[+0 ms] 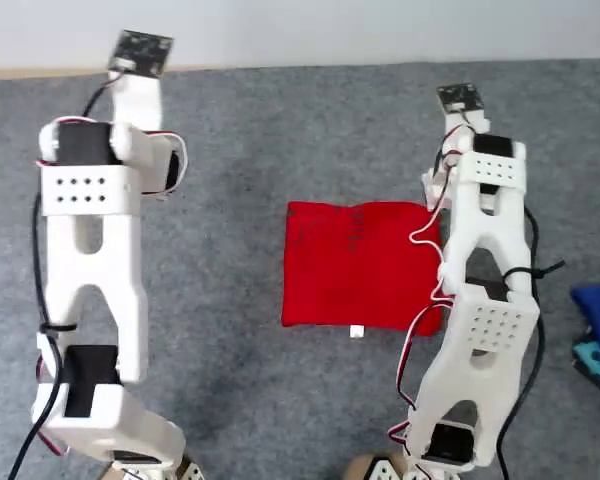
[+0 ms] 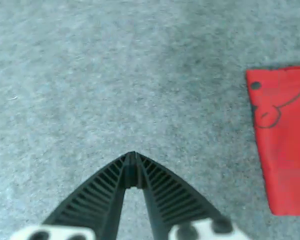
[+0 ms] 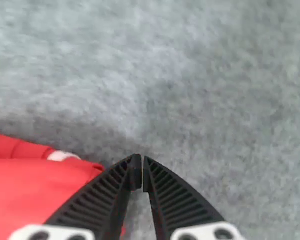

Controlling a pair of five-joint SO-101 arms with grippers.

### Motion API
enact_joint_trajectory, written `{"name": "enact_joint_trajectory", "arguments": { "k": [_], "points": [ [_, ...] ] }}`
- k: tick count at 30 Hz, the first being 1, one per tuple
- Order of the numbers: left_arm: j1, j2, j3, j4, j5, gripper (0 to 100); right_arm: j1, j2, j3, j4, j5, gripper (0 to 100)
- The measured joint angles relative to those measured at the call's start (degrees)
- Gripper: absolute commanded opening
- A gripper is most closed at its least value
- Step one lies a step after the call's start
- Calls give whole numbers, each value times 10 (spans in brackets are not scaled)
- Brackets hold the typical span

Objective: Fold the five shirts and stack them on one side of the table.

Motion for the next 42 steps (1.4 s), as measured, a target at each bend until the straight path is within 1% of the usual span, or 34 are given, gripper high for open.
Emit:
{"name": "enact_joint_trajectory", "arguments": {
  "k": [4, 7, 11, 13, 16, 22, 26, 29, 31, 34, 38, 42],
  "points": [
    [5, 10, 1, 0, 0, 3, -22, -32, 0, 31, 0, 12],
    [7, 28, 2, -9, 0, 3, -60, -50, 0, 55, 0, 11],
    [11, 79, 3, -25, 0, 3, -88, -40, -1, 58, 0, 11],
    [12, 99, 3, -31, 0, 3, -86, -16, -1, 47, 0, 11],
    [18, 110, 3, -35, 0, 3, -64, 24, -1, 28, 0, 11],
    [42, 113, 3, -69, 0, 3, -13, 33, -1, 23, 0, 11],
    [86, 121, 3, -126, 0, 3, -17, 27, -1, 25, 0, 11],
    [117, 158, 3, -175, 0, 4, -27, 0, -1, 31, 0, 11],
    [133, 185, 3, -193, 0, 4, -41, -25, -1, 37, 0, 11],
    [149, 208, 3, -200, 0, 4, -52, -69, -1, 46, 0, 12],
    [151, 212, 3, -200, 0, 4, -52, -120, -1, 63, 0, 11],
    [131, 212, -1, -188, 0, 4, -54, -139, -1, 128, 0, 11]
  ]
}}
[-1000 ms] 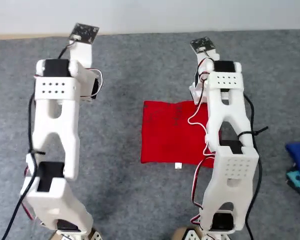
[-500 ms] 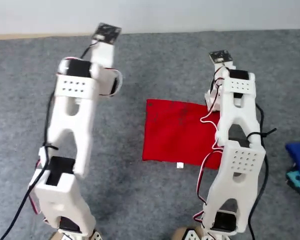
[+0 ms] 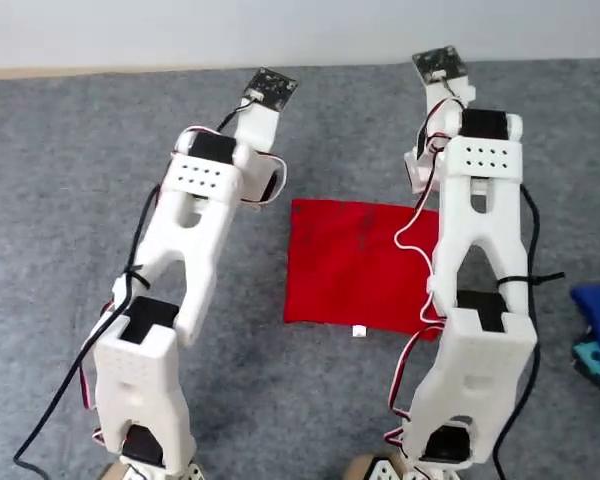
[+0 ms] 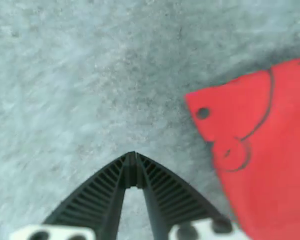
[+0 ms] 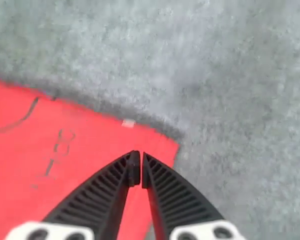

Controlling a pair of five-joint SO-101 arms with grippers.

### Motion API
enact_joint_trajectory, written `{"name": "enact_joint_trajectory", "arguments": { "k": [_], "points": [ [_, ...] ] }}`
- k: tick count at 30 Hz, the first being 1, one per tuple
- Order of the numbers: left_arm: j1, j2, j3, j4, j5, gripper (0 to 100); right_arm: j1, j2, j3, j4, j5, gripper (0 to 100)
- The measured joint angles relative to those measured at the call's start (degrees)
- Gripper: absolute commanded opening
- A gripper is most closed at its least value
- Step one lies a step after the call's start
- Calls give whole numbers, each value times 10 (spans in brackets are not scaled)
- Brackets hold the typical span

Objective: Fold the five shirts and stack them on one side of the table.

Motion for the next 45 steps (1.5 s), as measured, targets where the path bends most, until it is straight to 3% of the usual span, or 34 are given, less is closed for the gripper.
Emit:
{"name": "enact_joint_trajectory", "arguments": {
  "k": [4, 9, 13, 16, 24, 35, 45],
  "points": [
    [-50, 0, -38, 72, 0, 4, -21, -1, 0, 94, 0, 10],
    [-135, 0, -98, 179, 0, 4, -18, -1, 0, 132, -39, 26],
    [-195, 0, -132, 226, 0, 3, -21, -1, 0, 134, -78, 162],
    [-234, 0, -135, 229, 0, 3, -20, -1, 0, 134, -117, 232],
    [-291, -60, -87, 231, -28, 3, -16, 33, 5, 116, -179, 233],
    [-316, -66, -65, 233, -33, 3, 18, 158, 5, 69, -185, 233],
    [-353, -66, -65, 233, -33, 3, -25, 198, -4, 62, -185, 211]
  ]
}}
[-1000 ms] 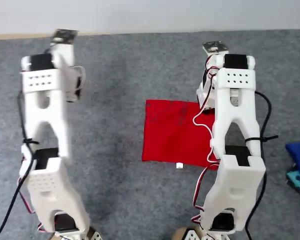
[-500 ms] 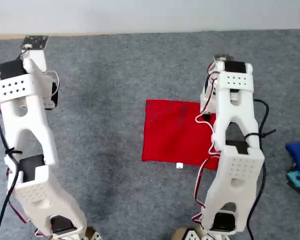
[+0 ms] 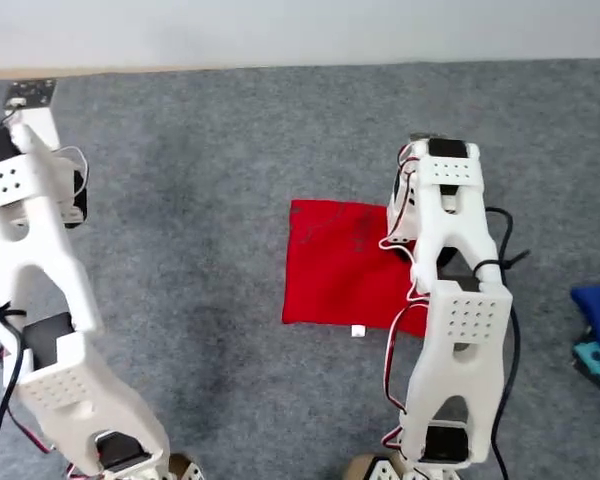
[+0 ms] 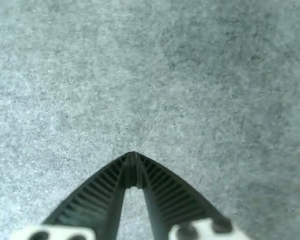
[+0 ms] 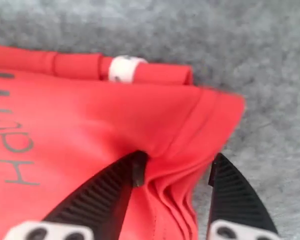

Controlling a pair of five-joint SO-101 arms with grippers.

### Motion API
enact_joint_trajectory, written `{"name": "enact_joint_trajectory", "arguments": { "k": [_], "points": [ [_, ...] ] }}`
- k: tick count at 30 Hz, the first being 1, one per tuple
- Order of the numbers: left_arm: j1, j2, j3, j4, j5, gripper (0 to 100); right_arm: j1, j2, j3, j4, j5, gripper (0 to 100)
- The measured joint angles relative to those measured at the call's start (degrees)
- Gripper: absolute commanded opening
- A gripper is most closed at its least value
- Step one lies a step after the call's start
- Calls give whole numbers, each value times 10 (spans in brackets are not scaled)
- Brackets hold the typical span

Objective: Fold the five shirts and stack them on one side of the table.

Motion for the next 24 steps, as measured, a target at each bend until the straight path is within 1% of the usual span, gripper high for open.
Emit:
{"name": "enact_joint_trajectory", "arguments": {
  "k": [5, 10, 15, 19, 24],
  "points": [
    [-1, 0, 0, 0, 0, 3, -5, 5, -1, 0, 0, 7],
    [-1, 0, 0, 0, 0, 3, -4, 5, -2, 0, 0, 10],
    [-1, 0, 0, 0, 0, 3, 15, 12, -16, 2, 11, 10],
    [-1, 0, 0, 0, 0, 3, 25, 19, -58, 2, 70, 10],
    [-1, 0, 0, 0, 0, 3, 30, 29, -155, -2, 193, 10]
  ]
}}
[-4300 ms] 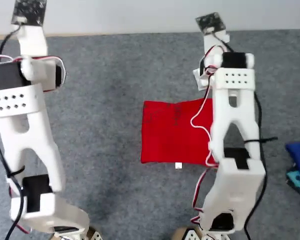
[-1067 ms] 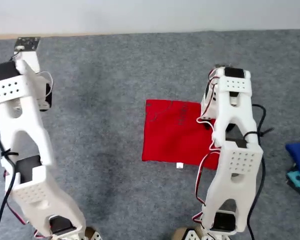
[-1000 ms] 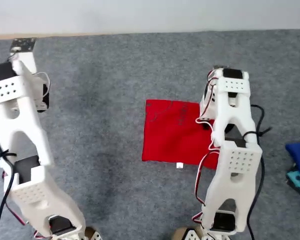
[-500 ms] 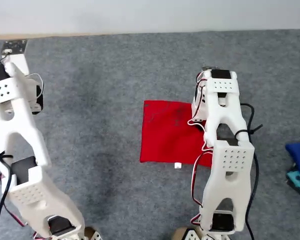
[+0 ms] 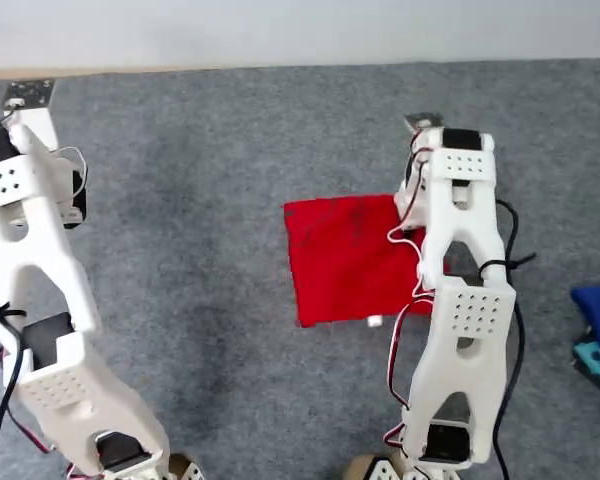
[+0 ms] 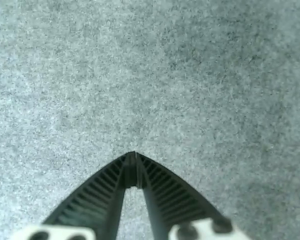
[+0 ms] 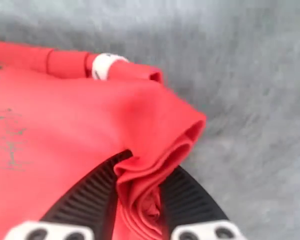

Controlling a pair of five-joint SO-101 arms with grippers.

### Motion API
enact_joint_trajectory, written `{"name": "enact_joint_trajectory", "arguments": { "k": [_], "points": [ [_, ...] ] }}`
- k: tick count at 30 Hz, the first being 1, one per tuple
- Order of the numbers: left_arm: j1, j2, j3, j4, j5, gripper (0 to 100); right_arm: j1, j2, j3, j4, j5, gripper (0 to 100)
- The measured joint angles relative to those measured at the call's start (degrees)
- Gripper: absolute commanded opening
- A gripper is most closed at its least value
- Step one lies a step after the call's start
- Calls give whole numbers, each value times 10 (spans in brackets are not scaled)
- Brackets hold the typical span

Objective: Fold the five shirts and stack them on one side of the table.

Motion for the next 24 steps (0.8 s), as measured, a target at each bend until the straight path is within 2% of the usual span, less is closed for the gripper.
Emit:
{"name": "enact_joint_trajectory", "arguments": {
  "k": [6, 11, 19, 24],
  "points": [
    [0, 0, 0, 0, 0, 3, -33, 49, -88, -47, 152, 10],
    [0, -1, 19, 0, 0, 3, -60, 93, -137, -73, 213, 16],
    [0, -1, 44, 0, 0, 3, -76, 123, -253, -49, 214, 200],
    [0, -1, 44, 0, 0, 3, -74, 123, -314, -36, 117, 229]
  ]
}}
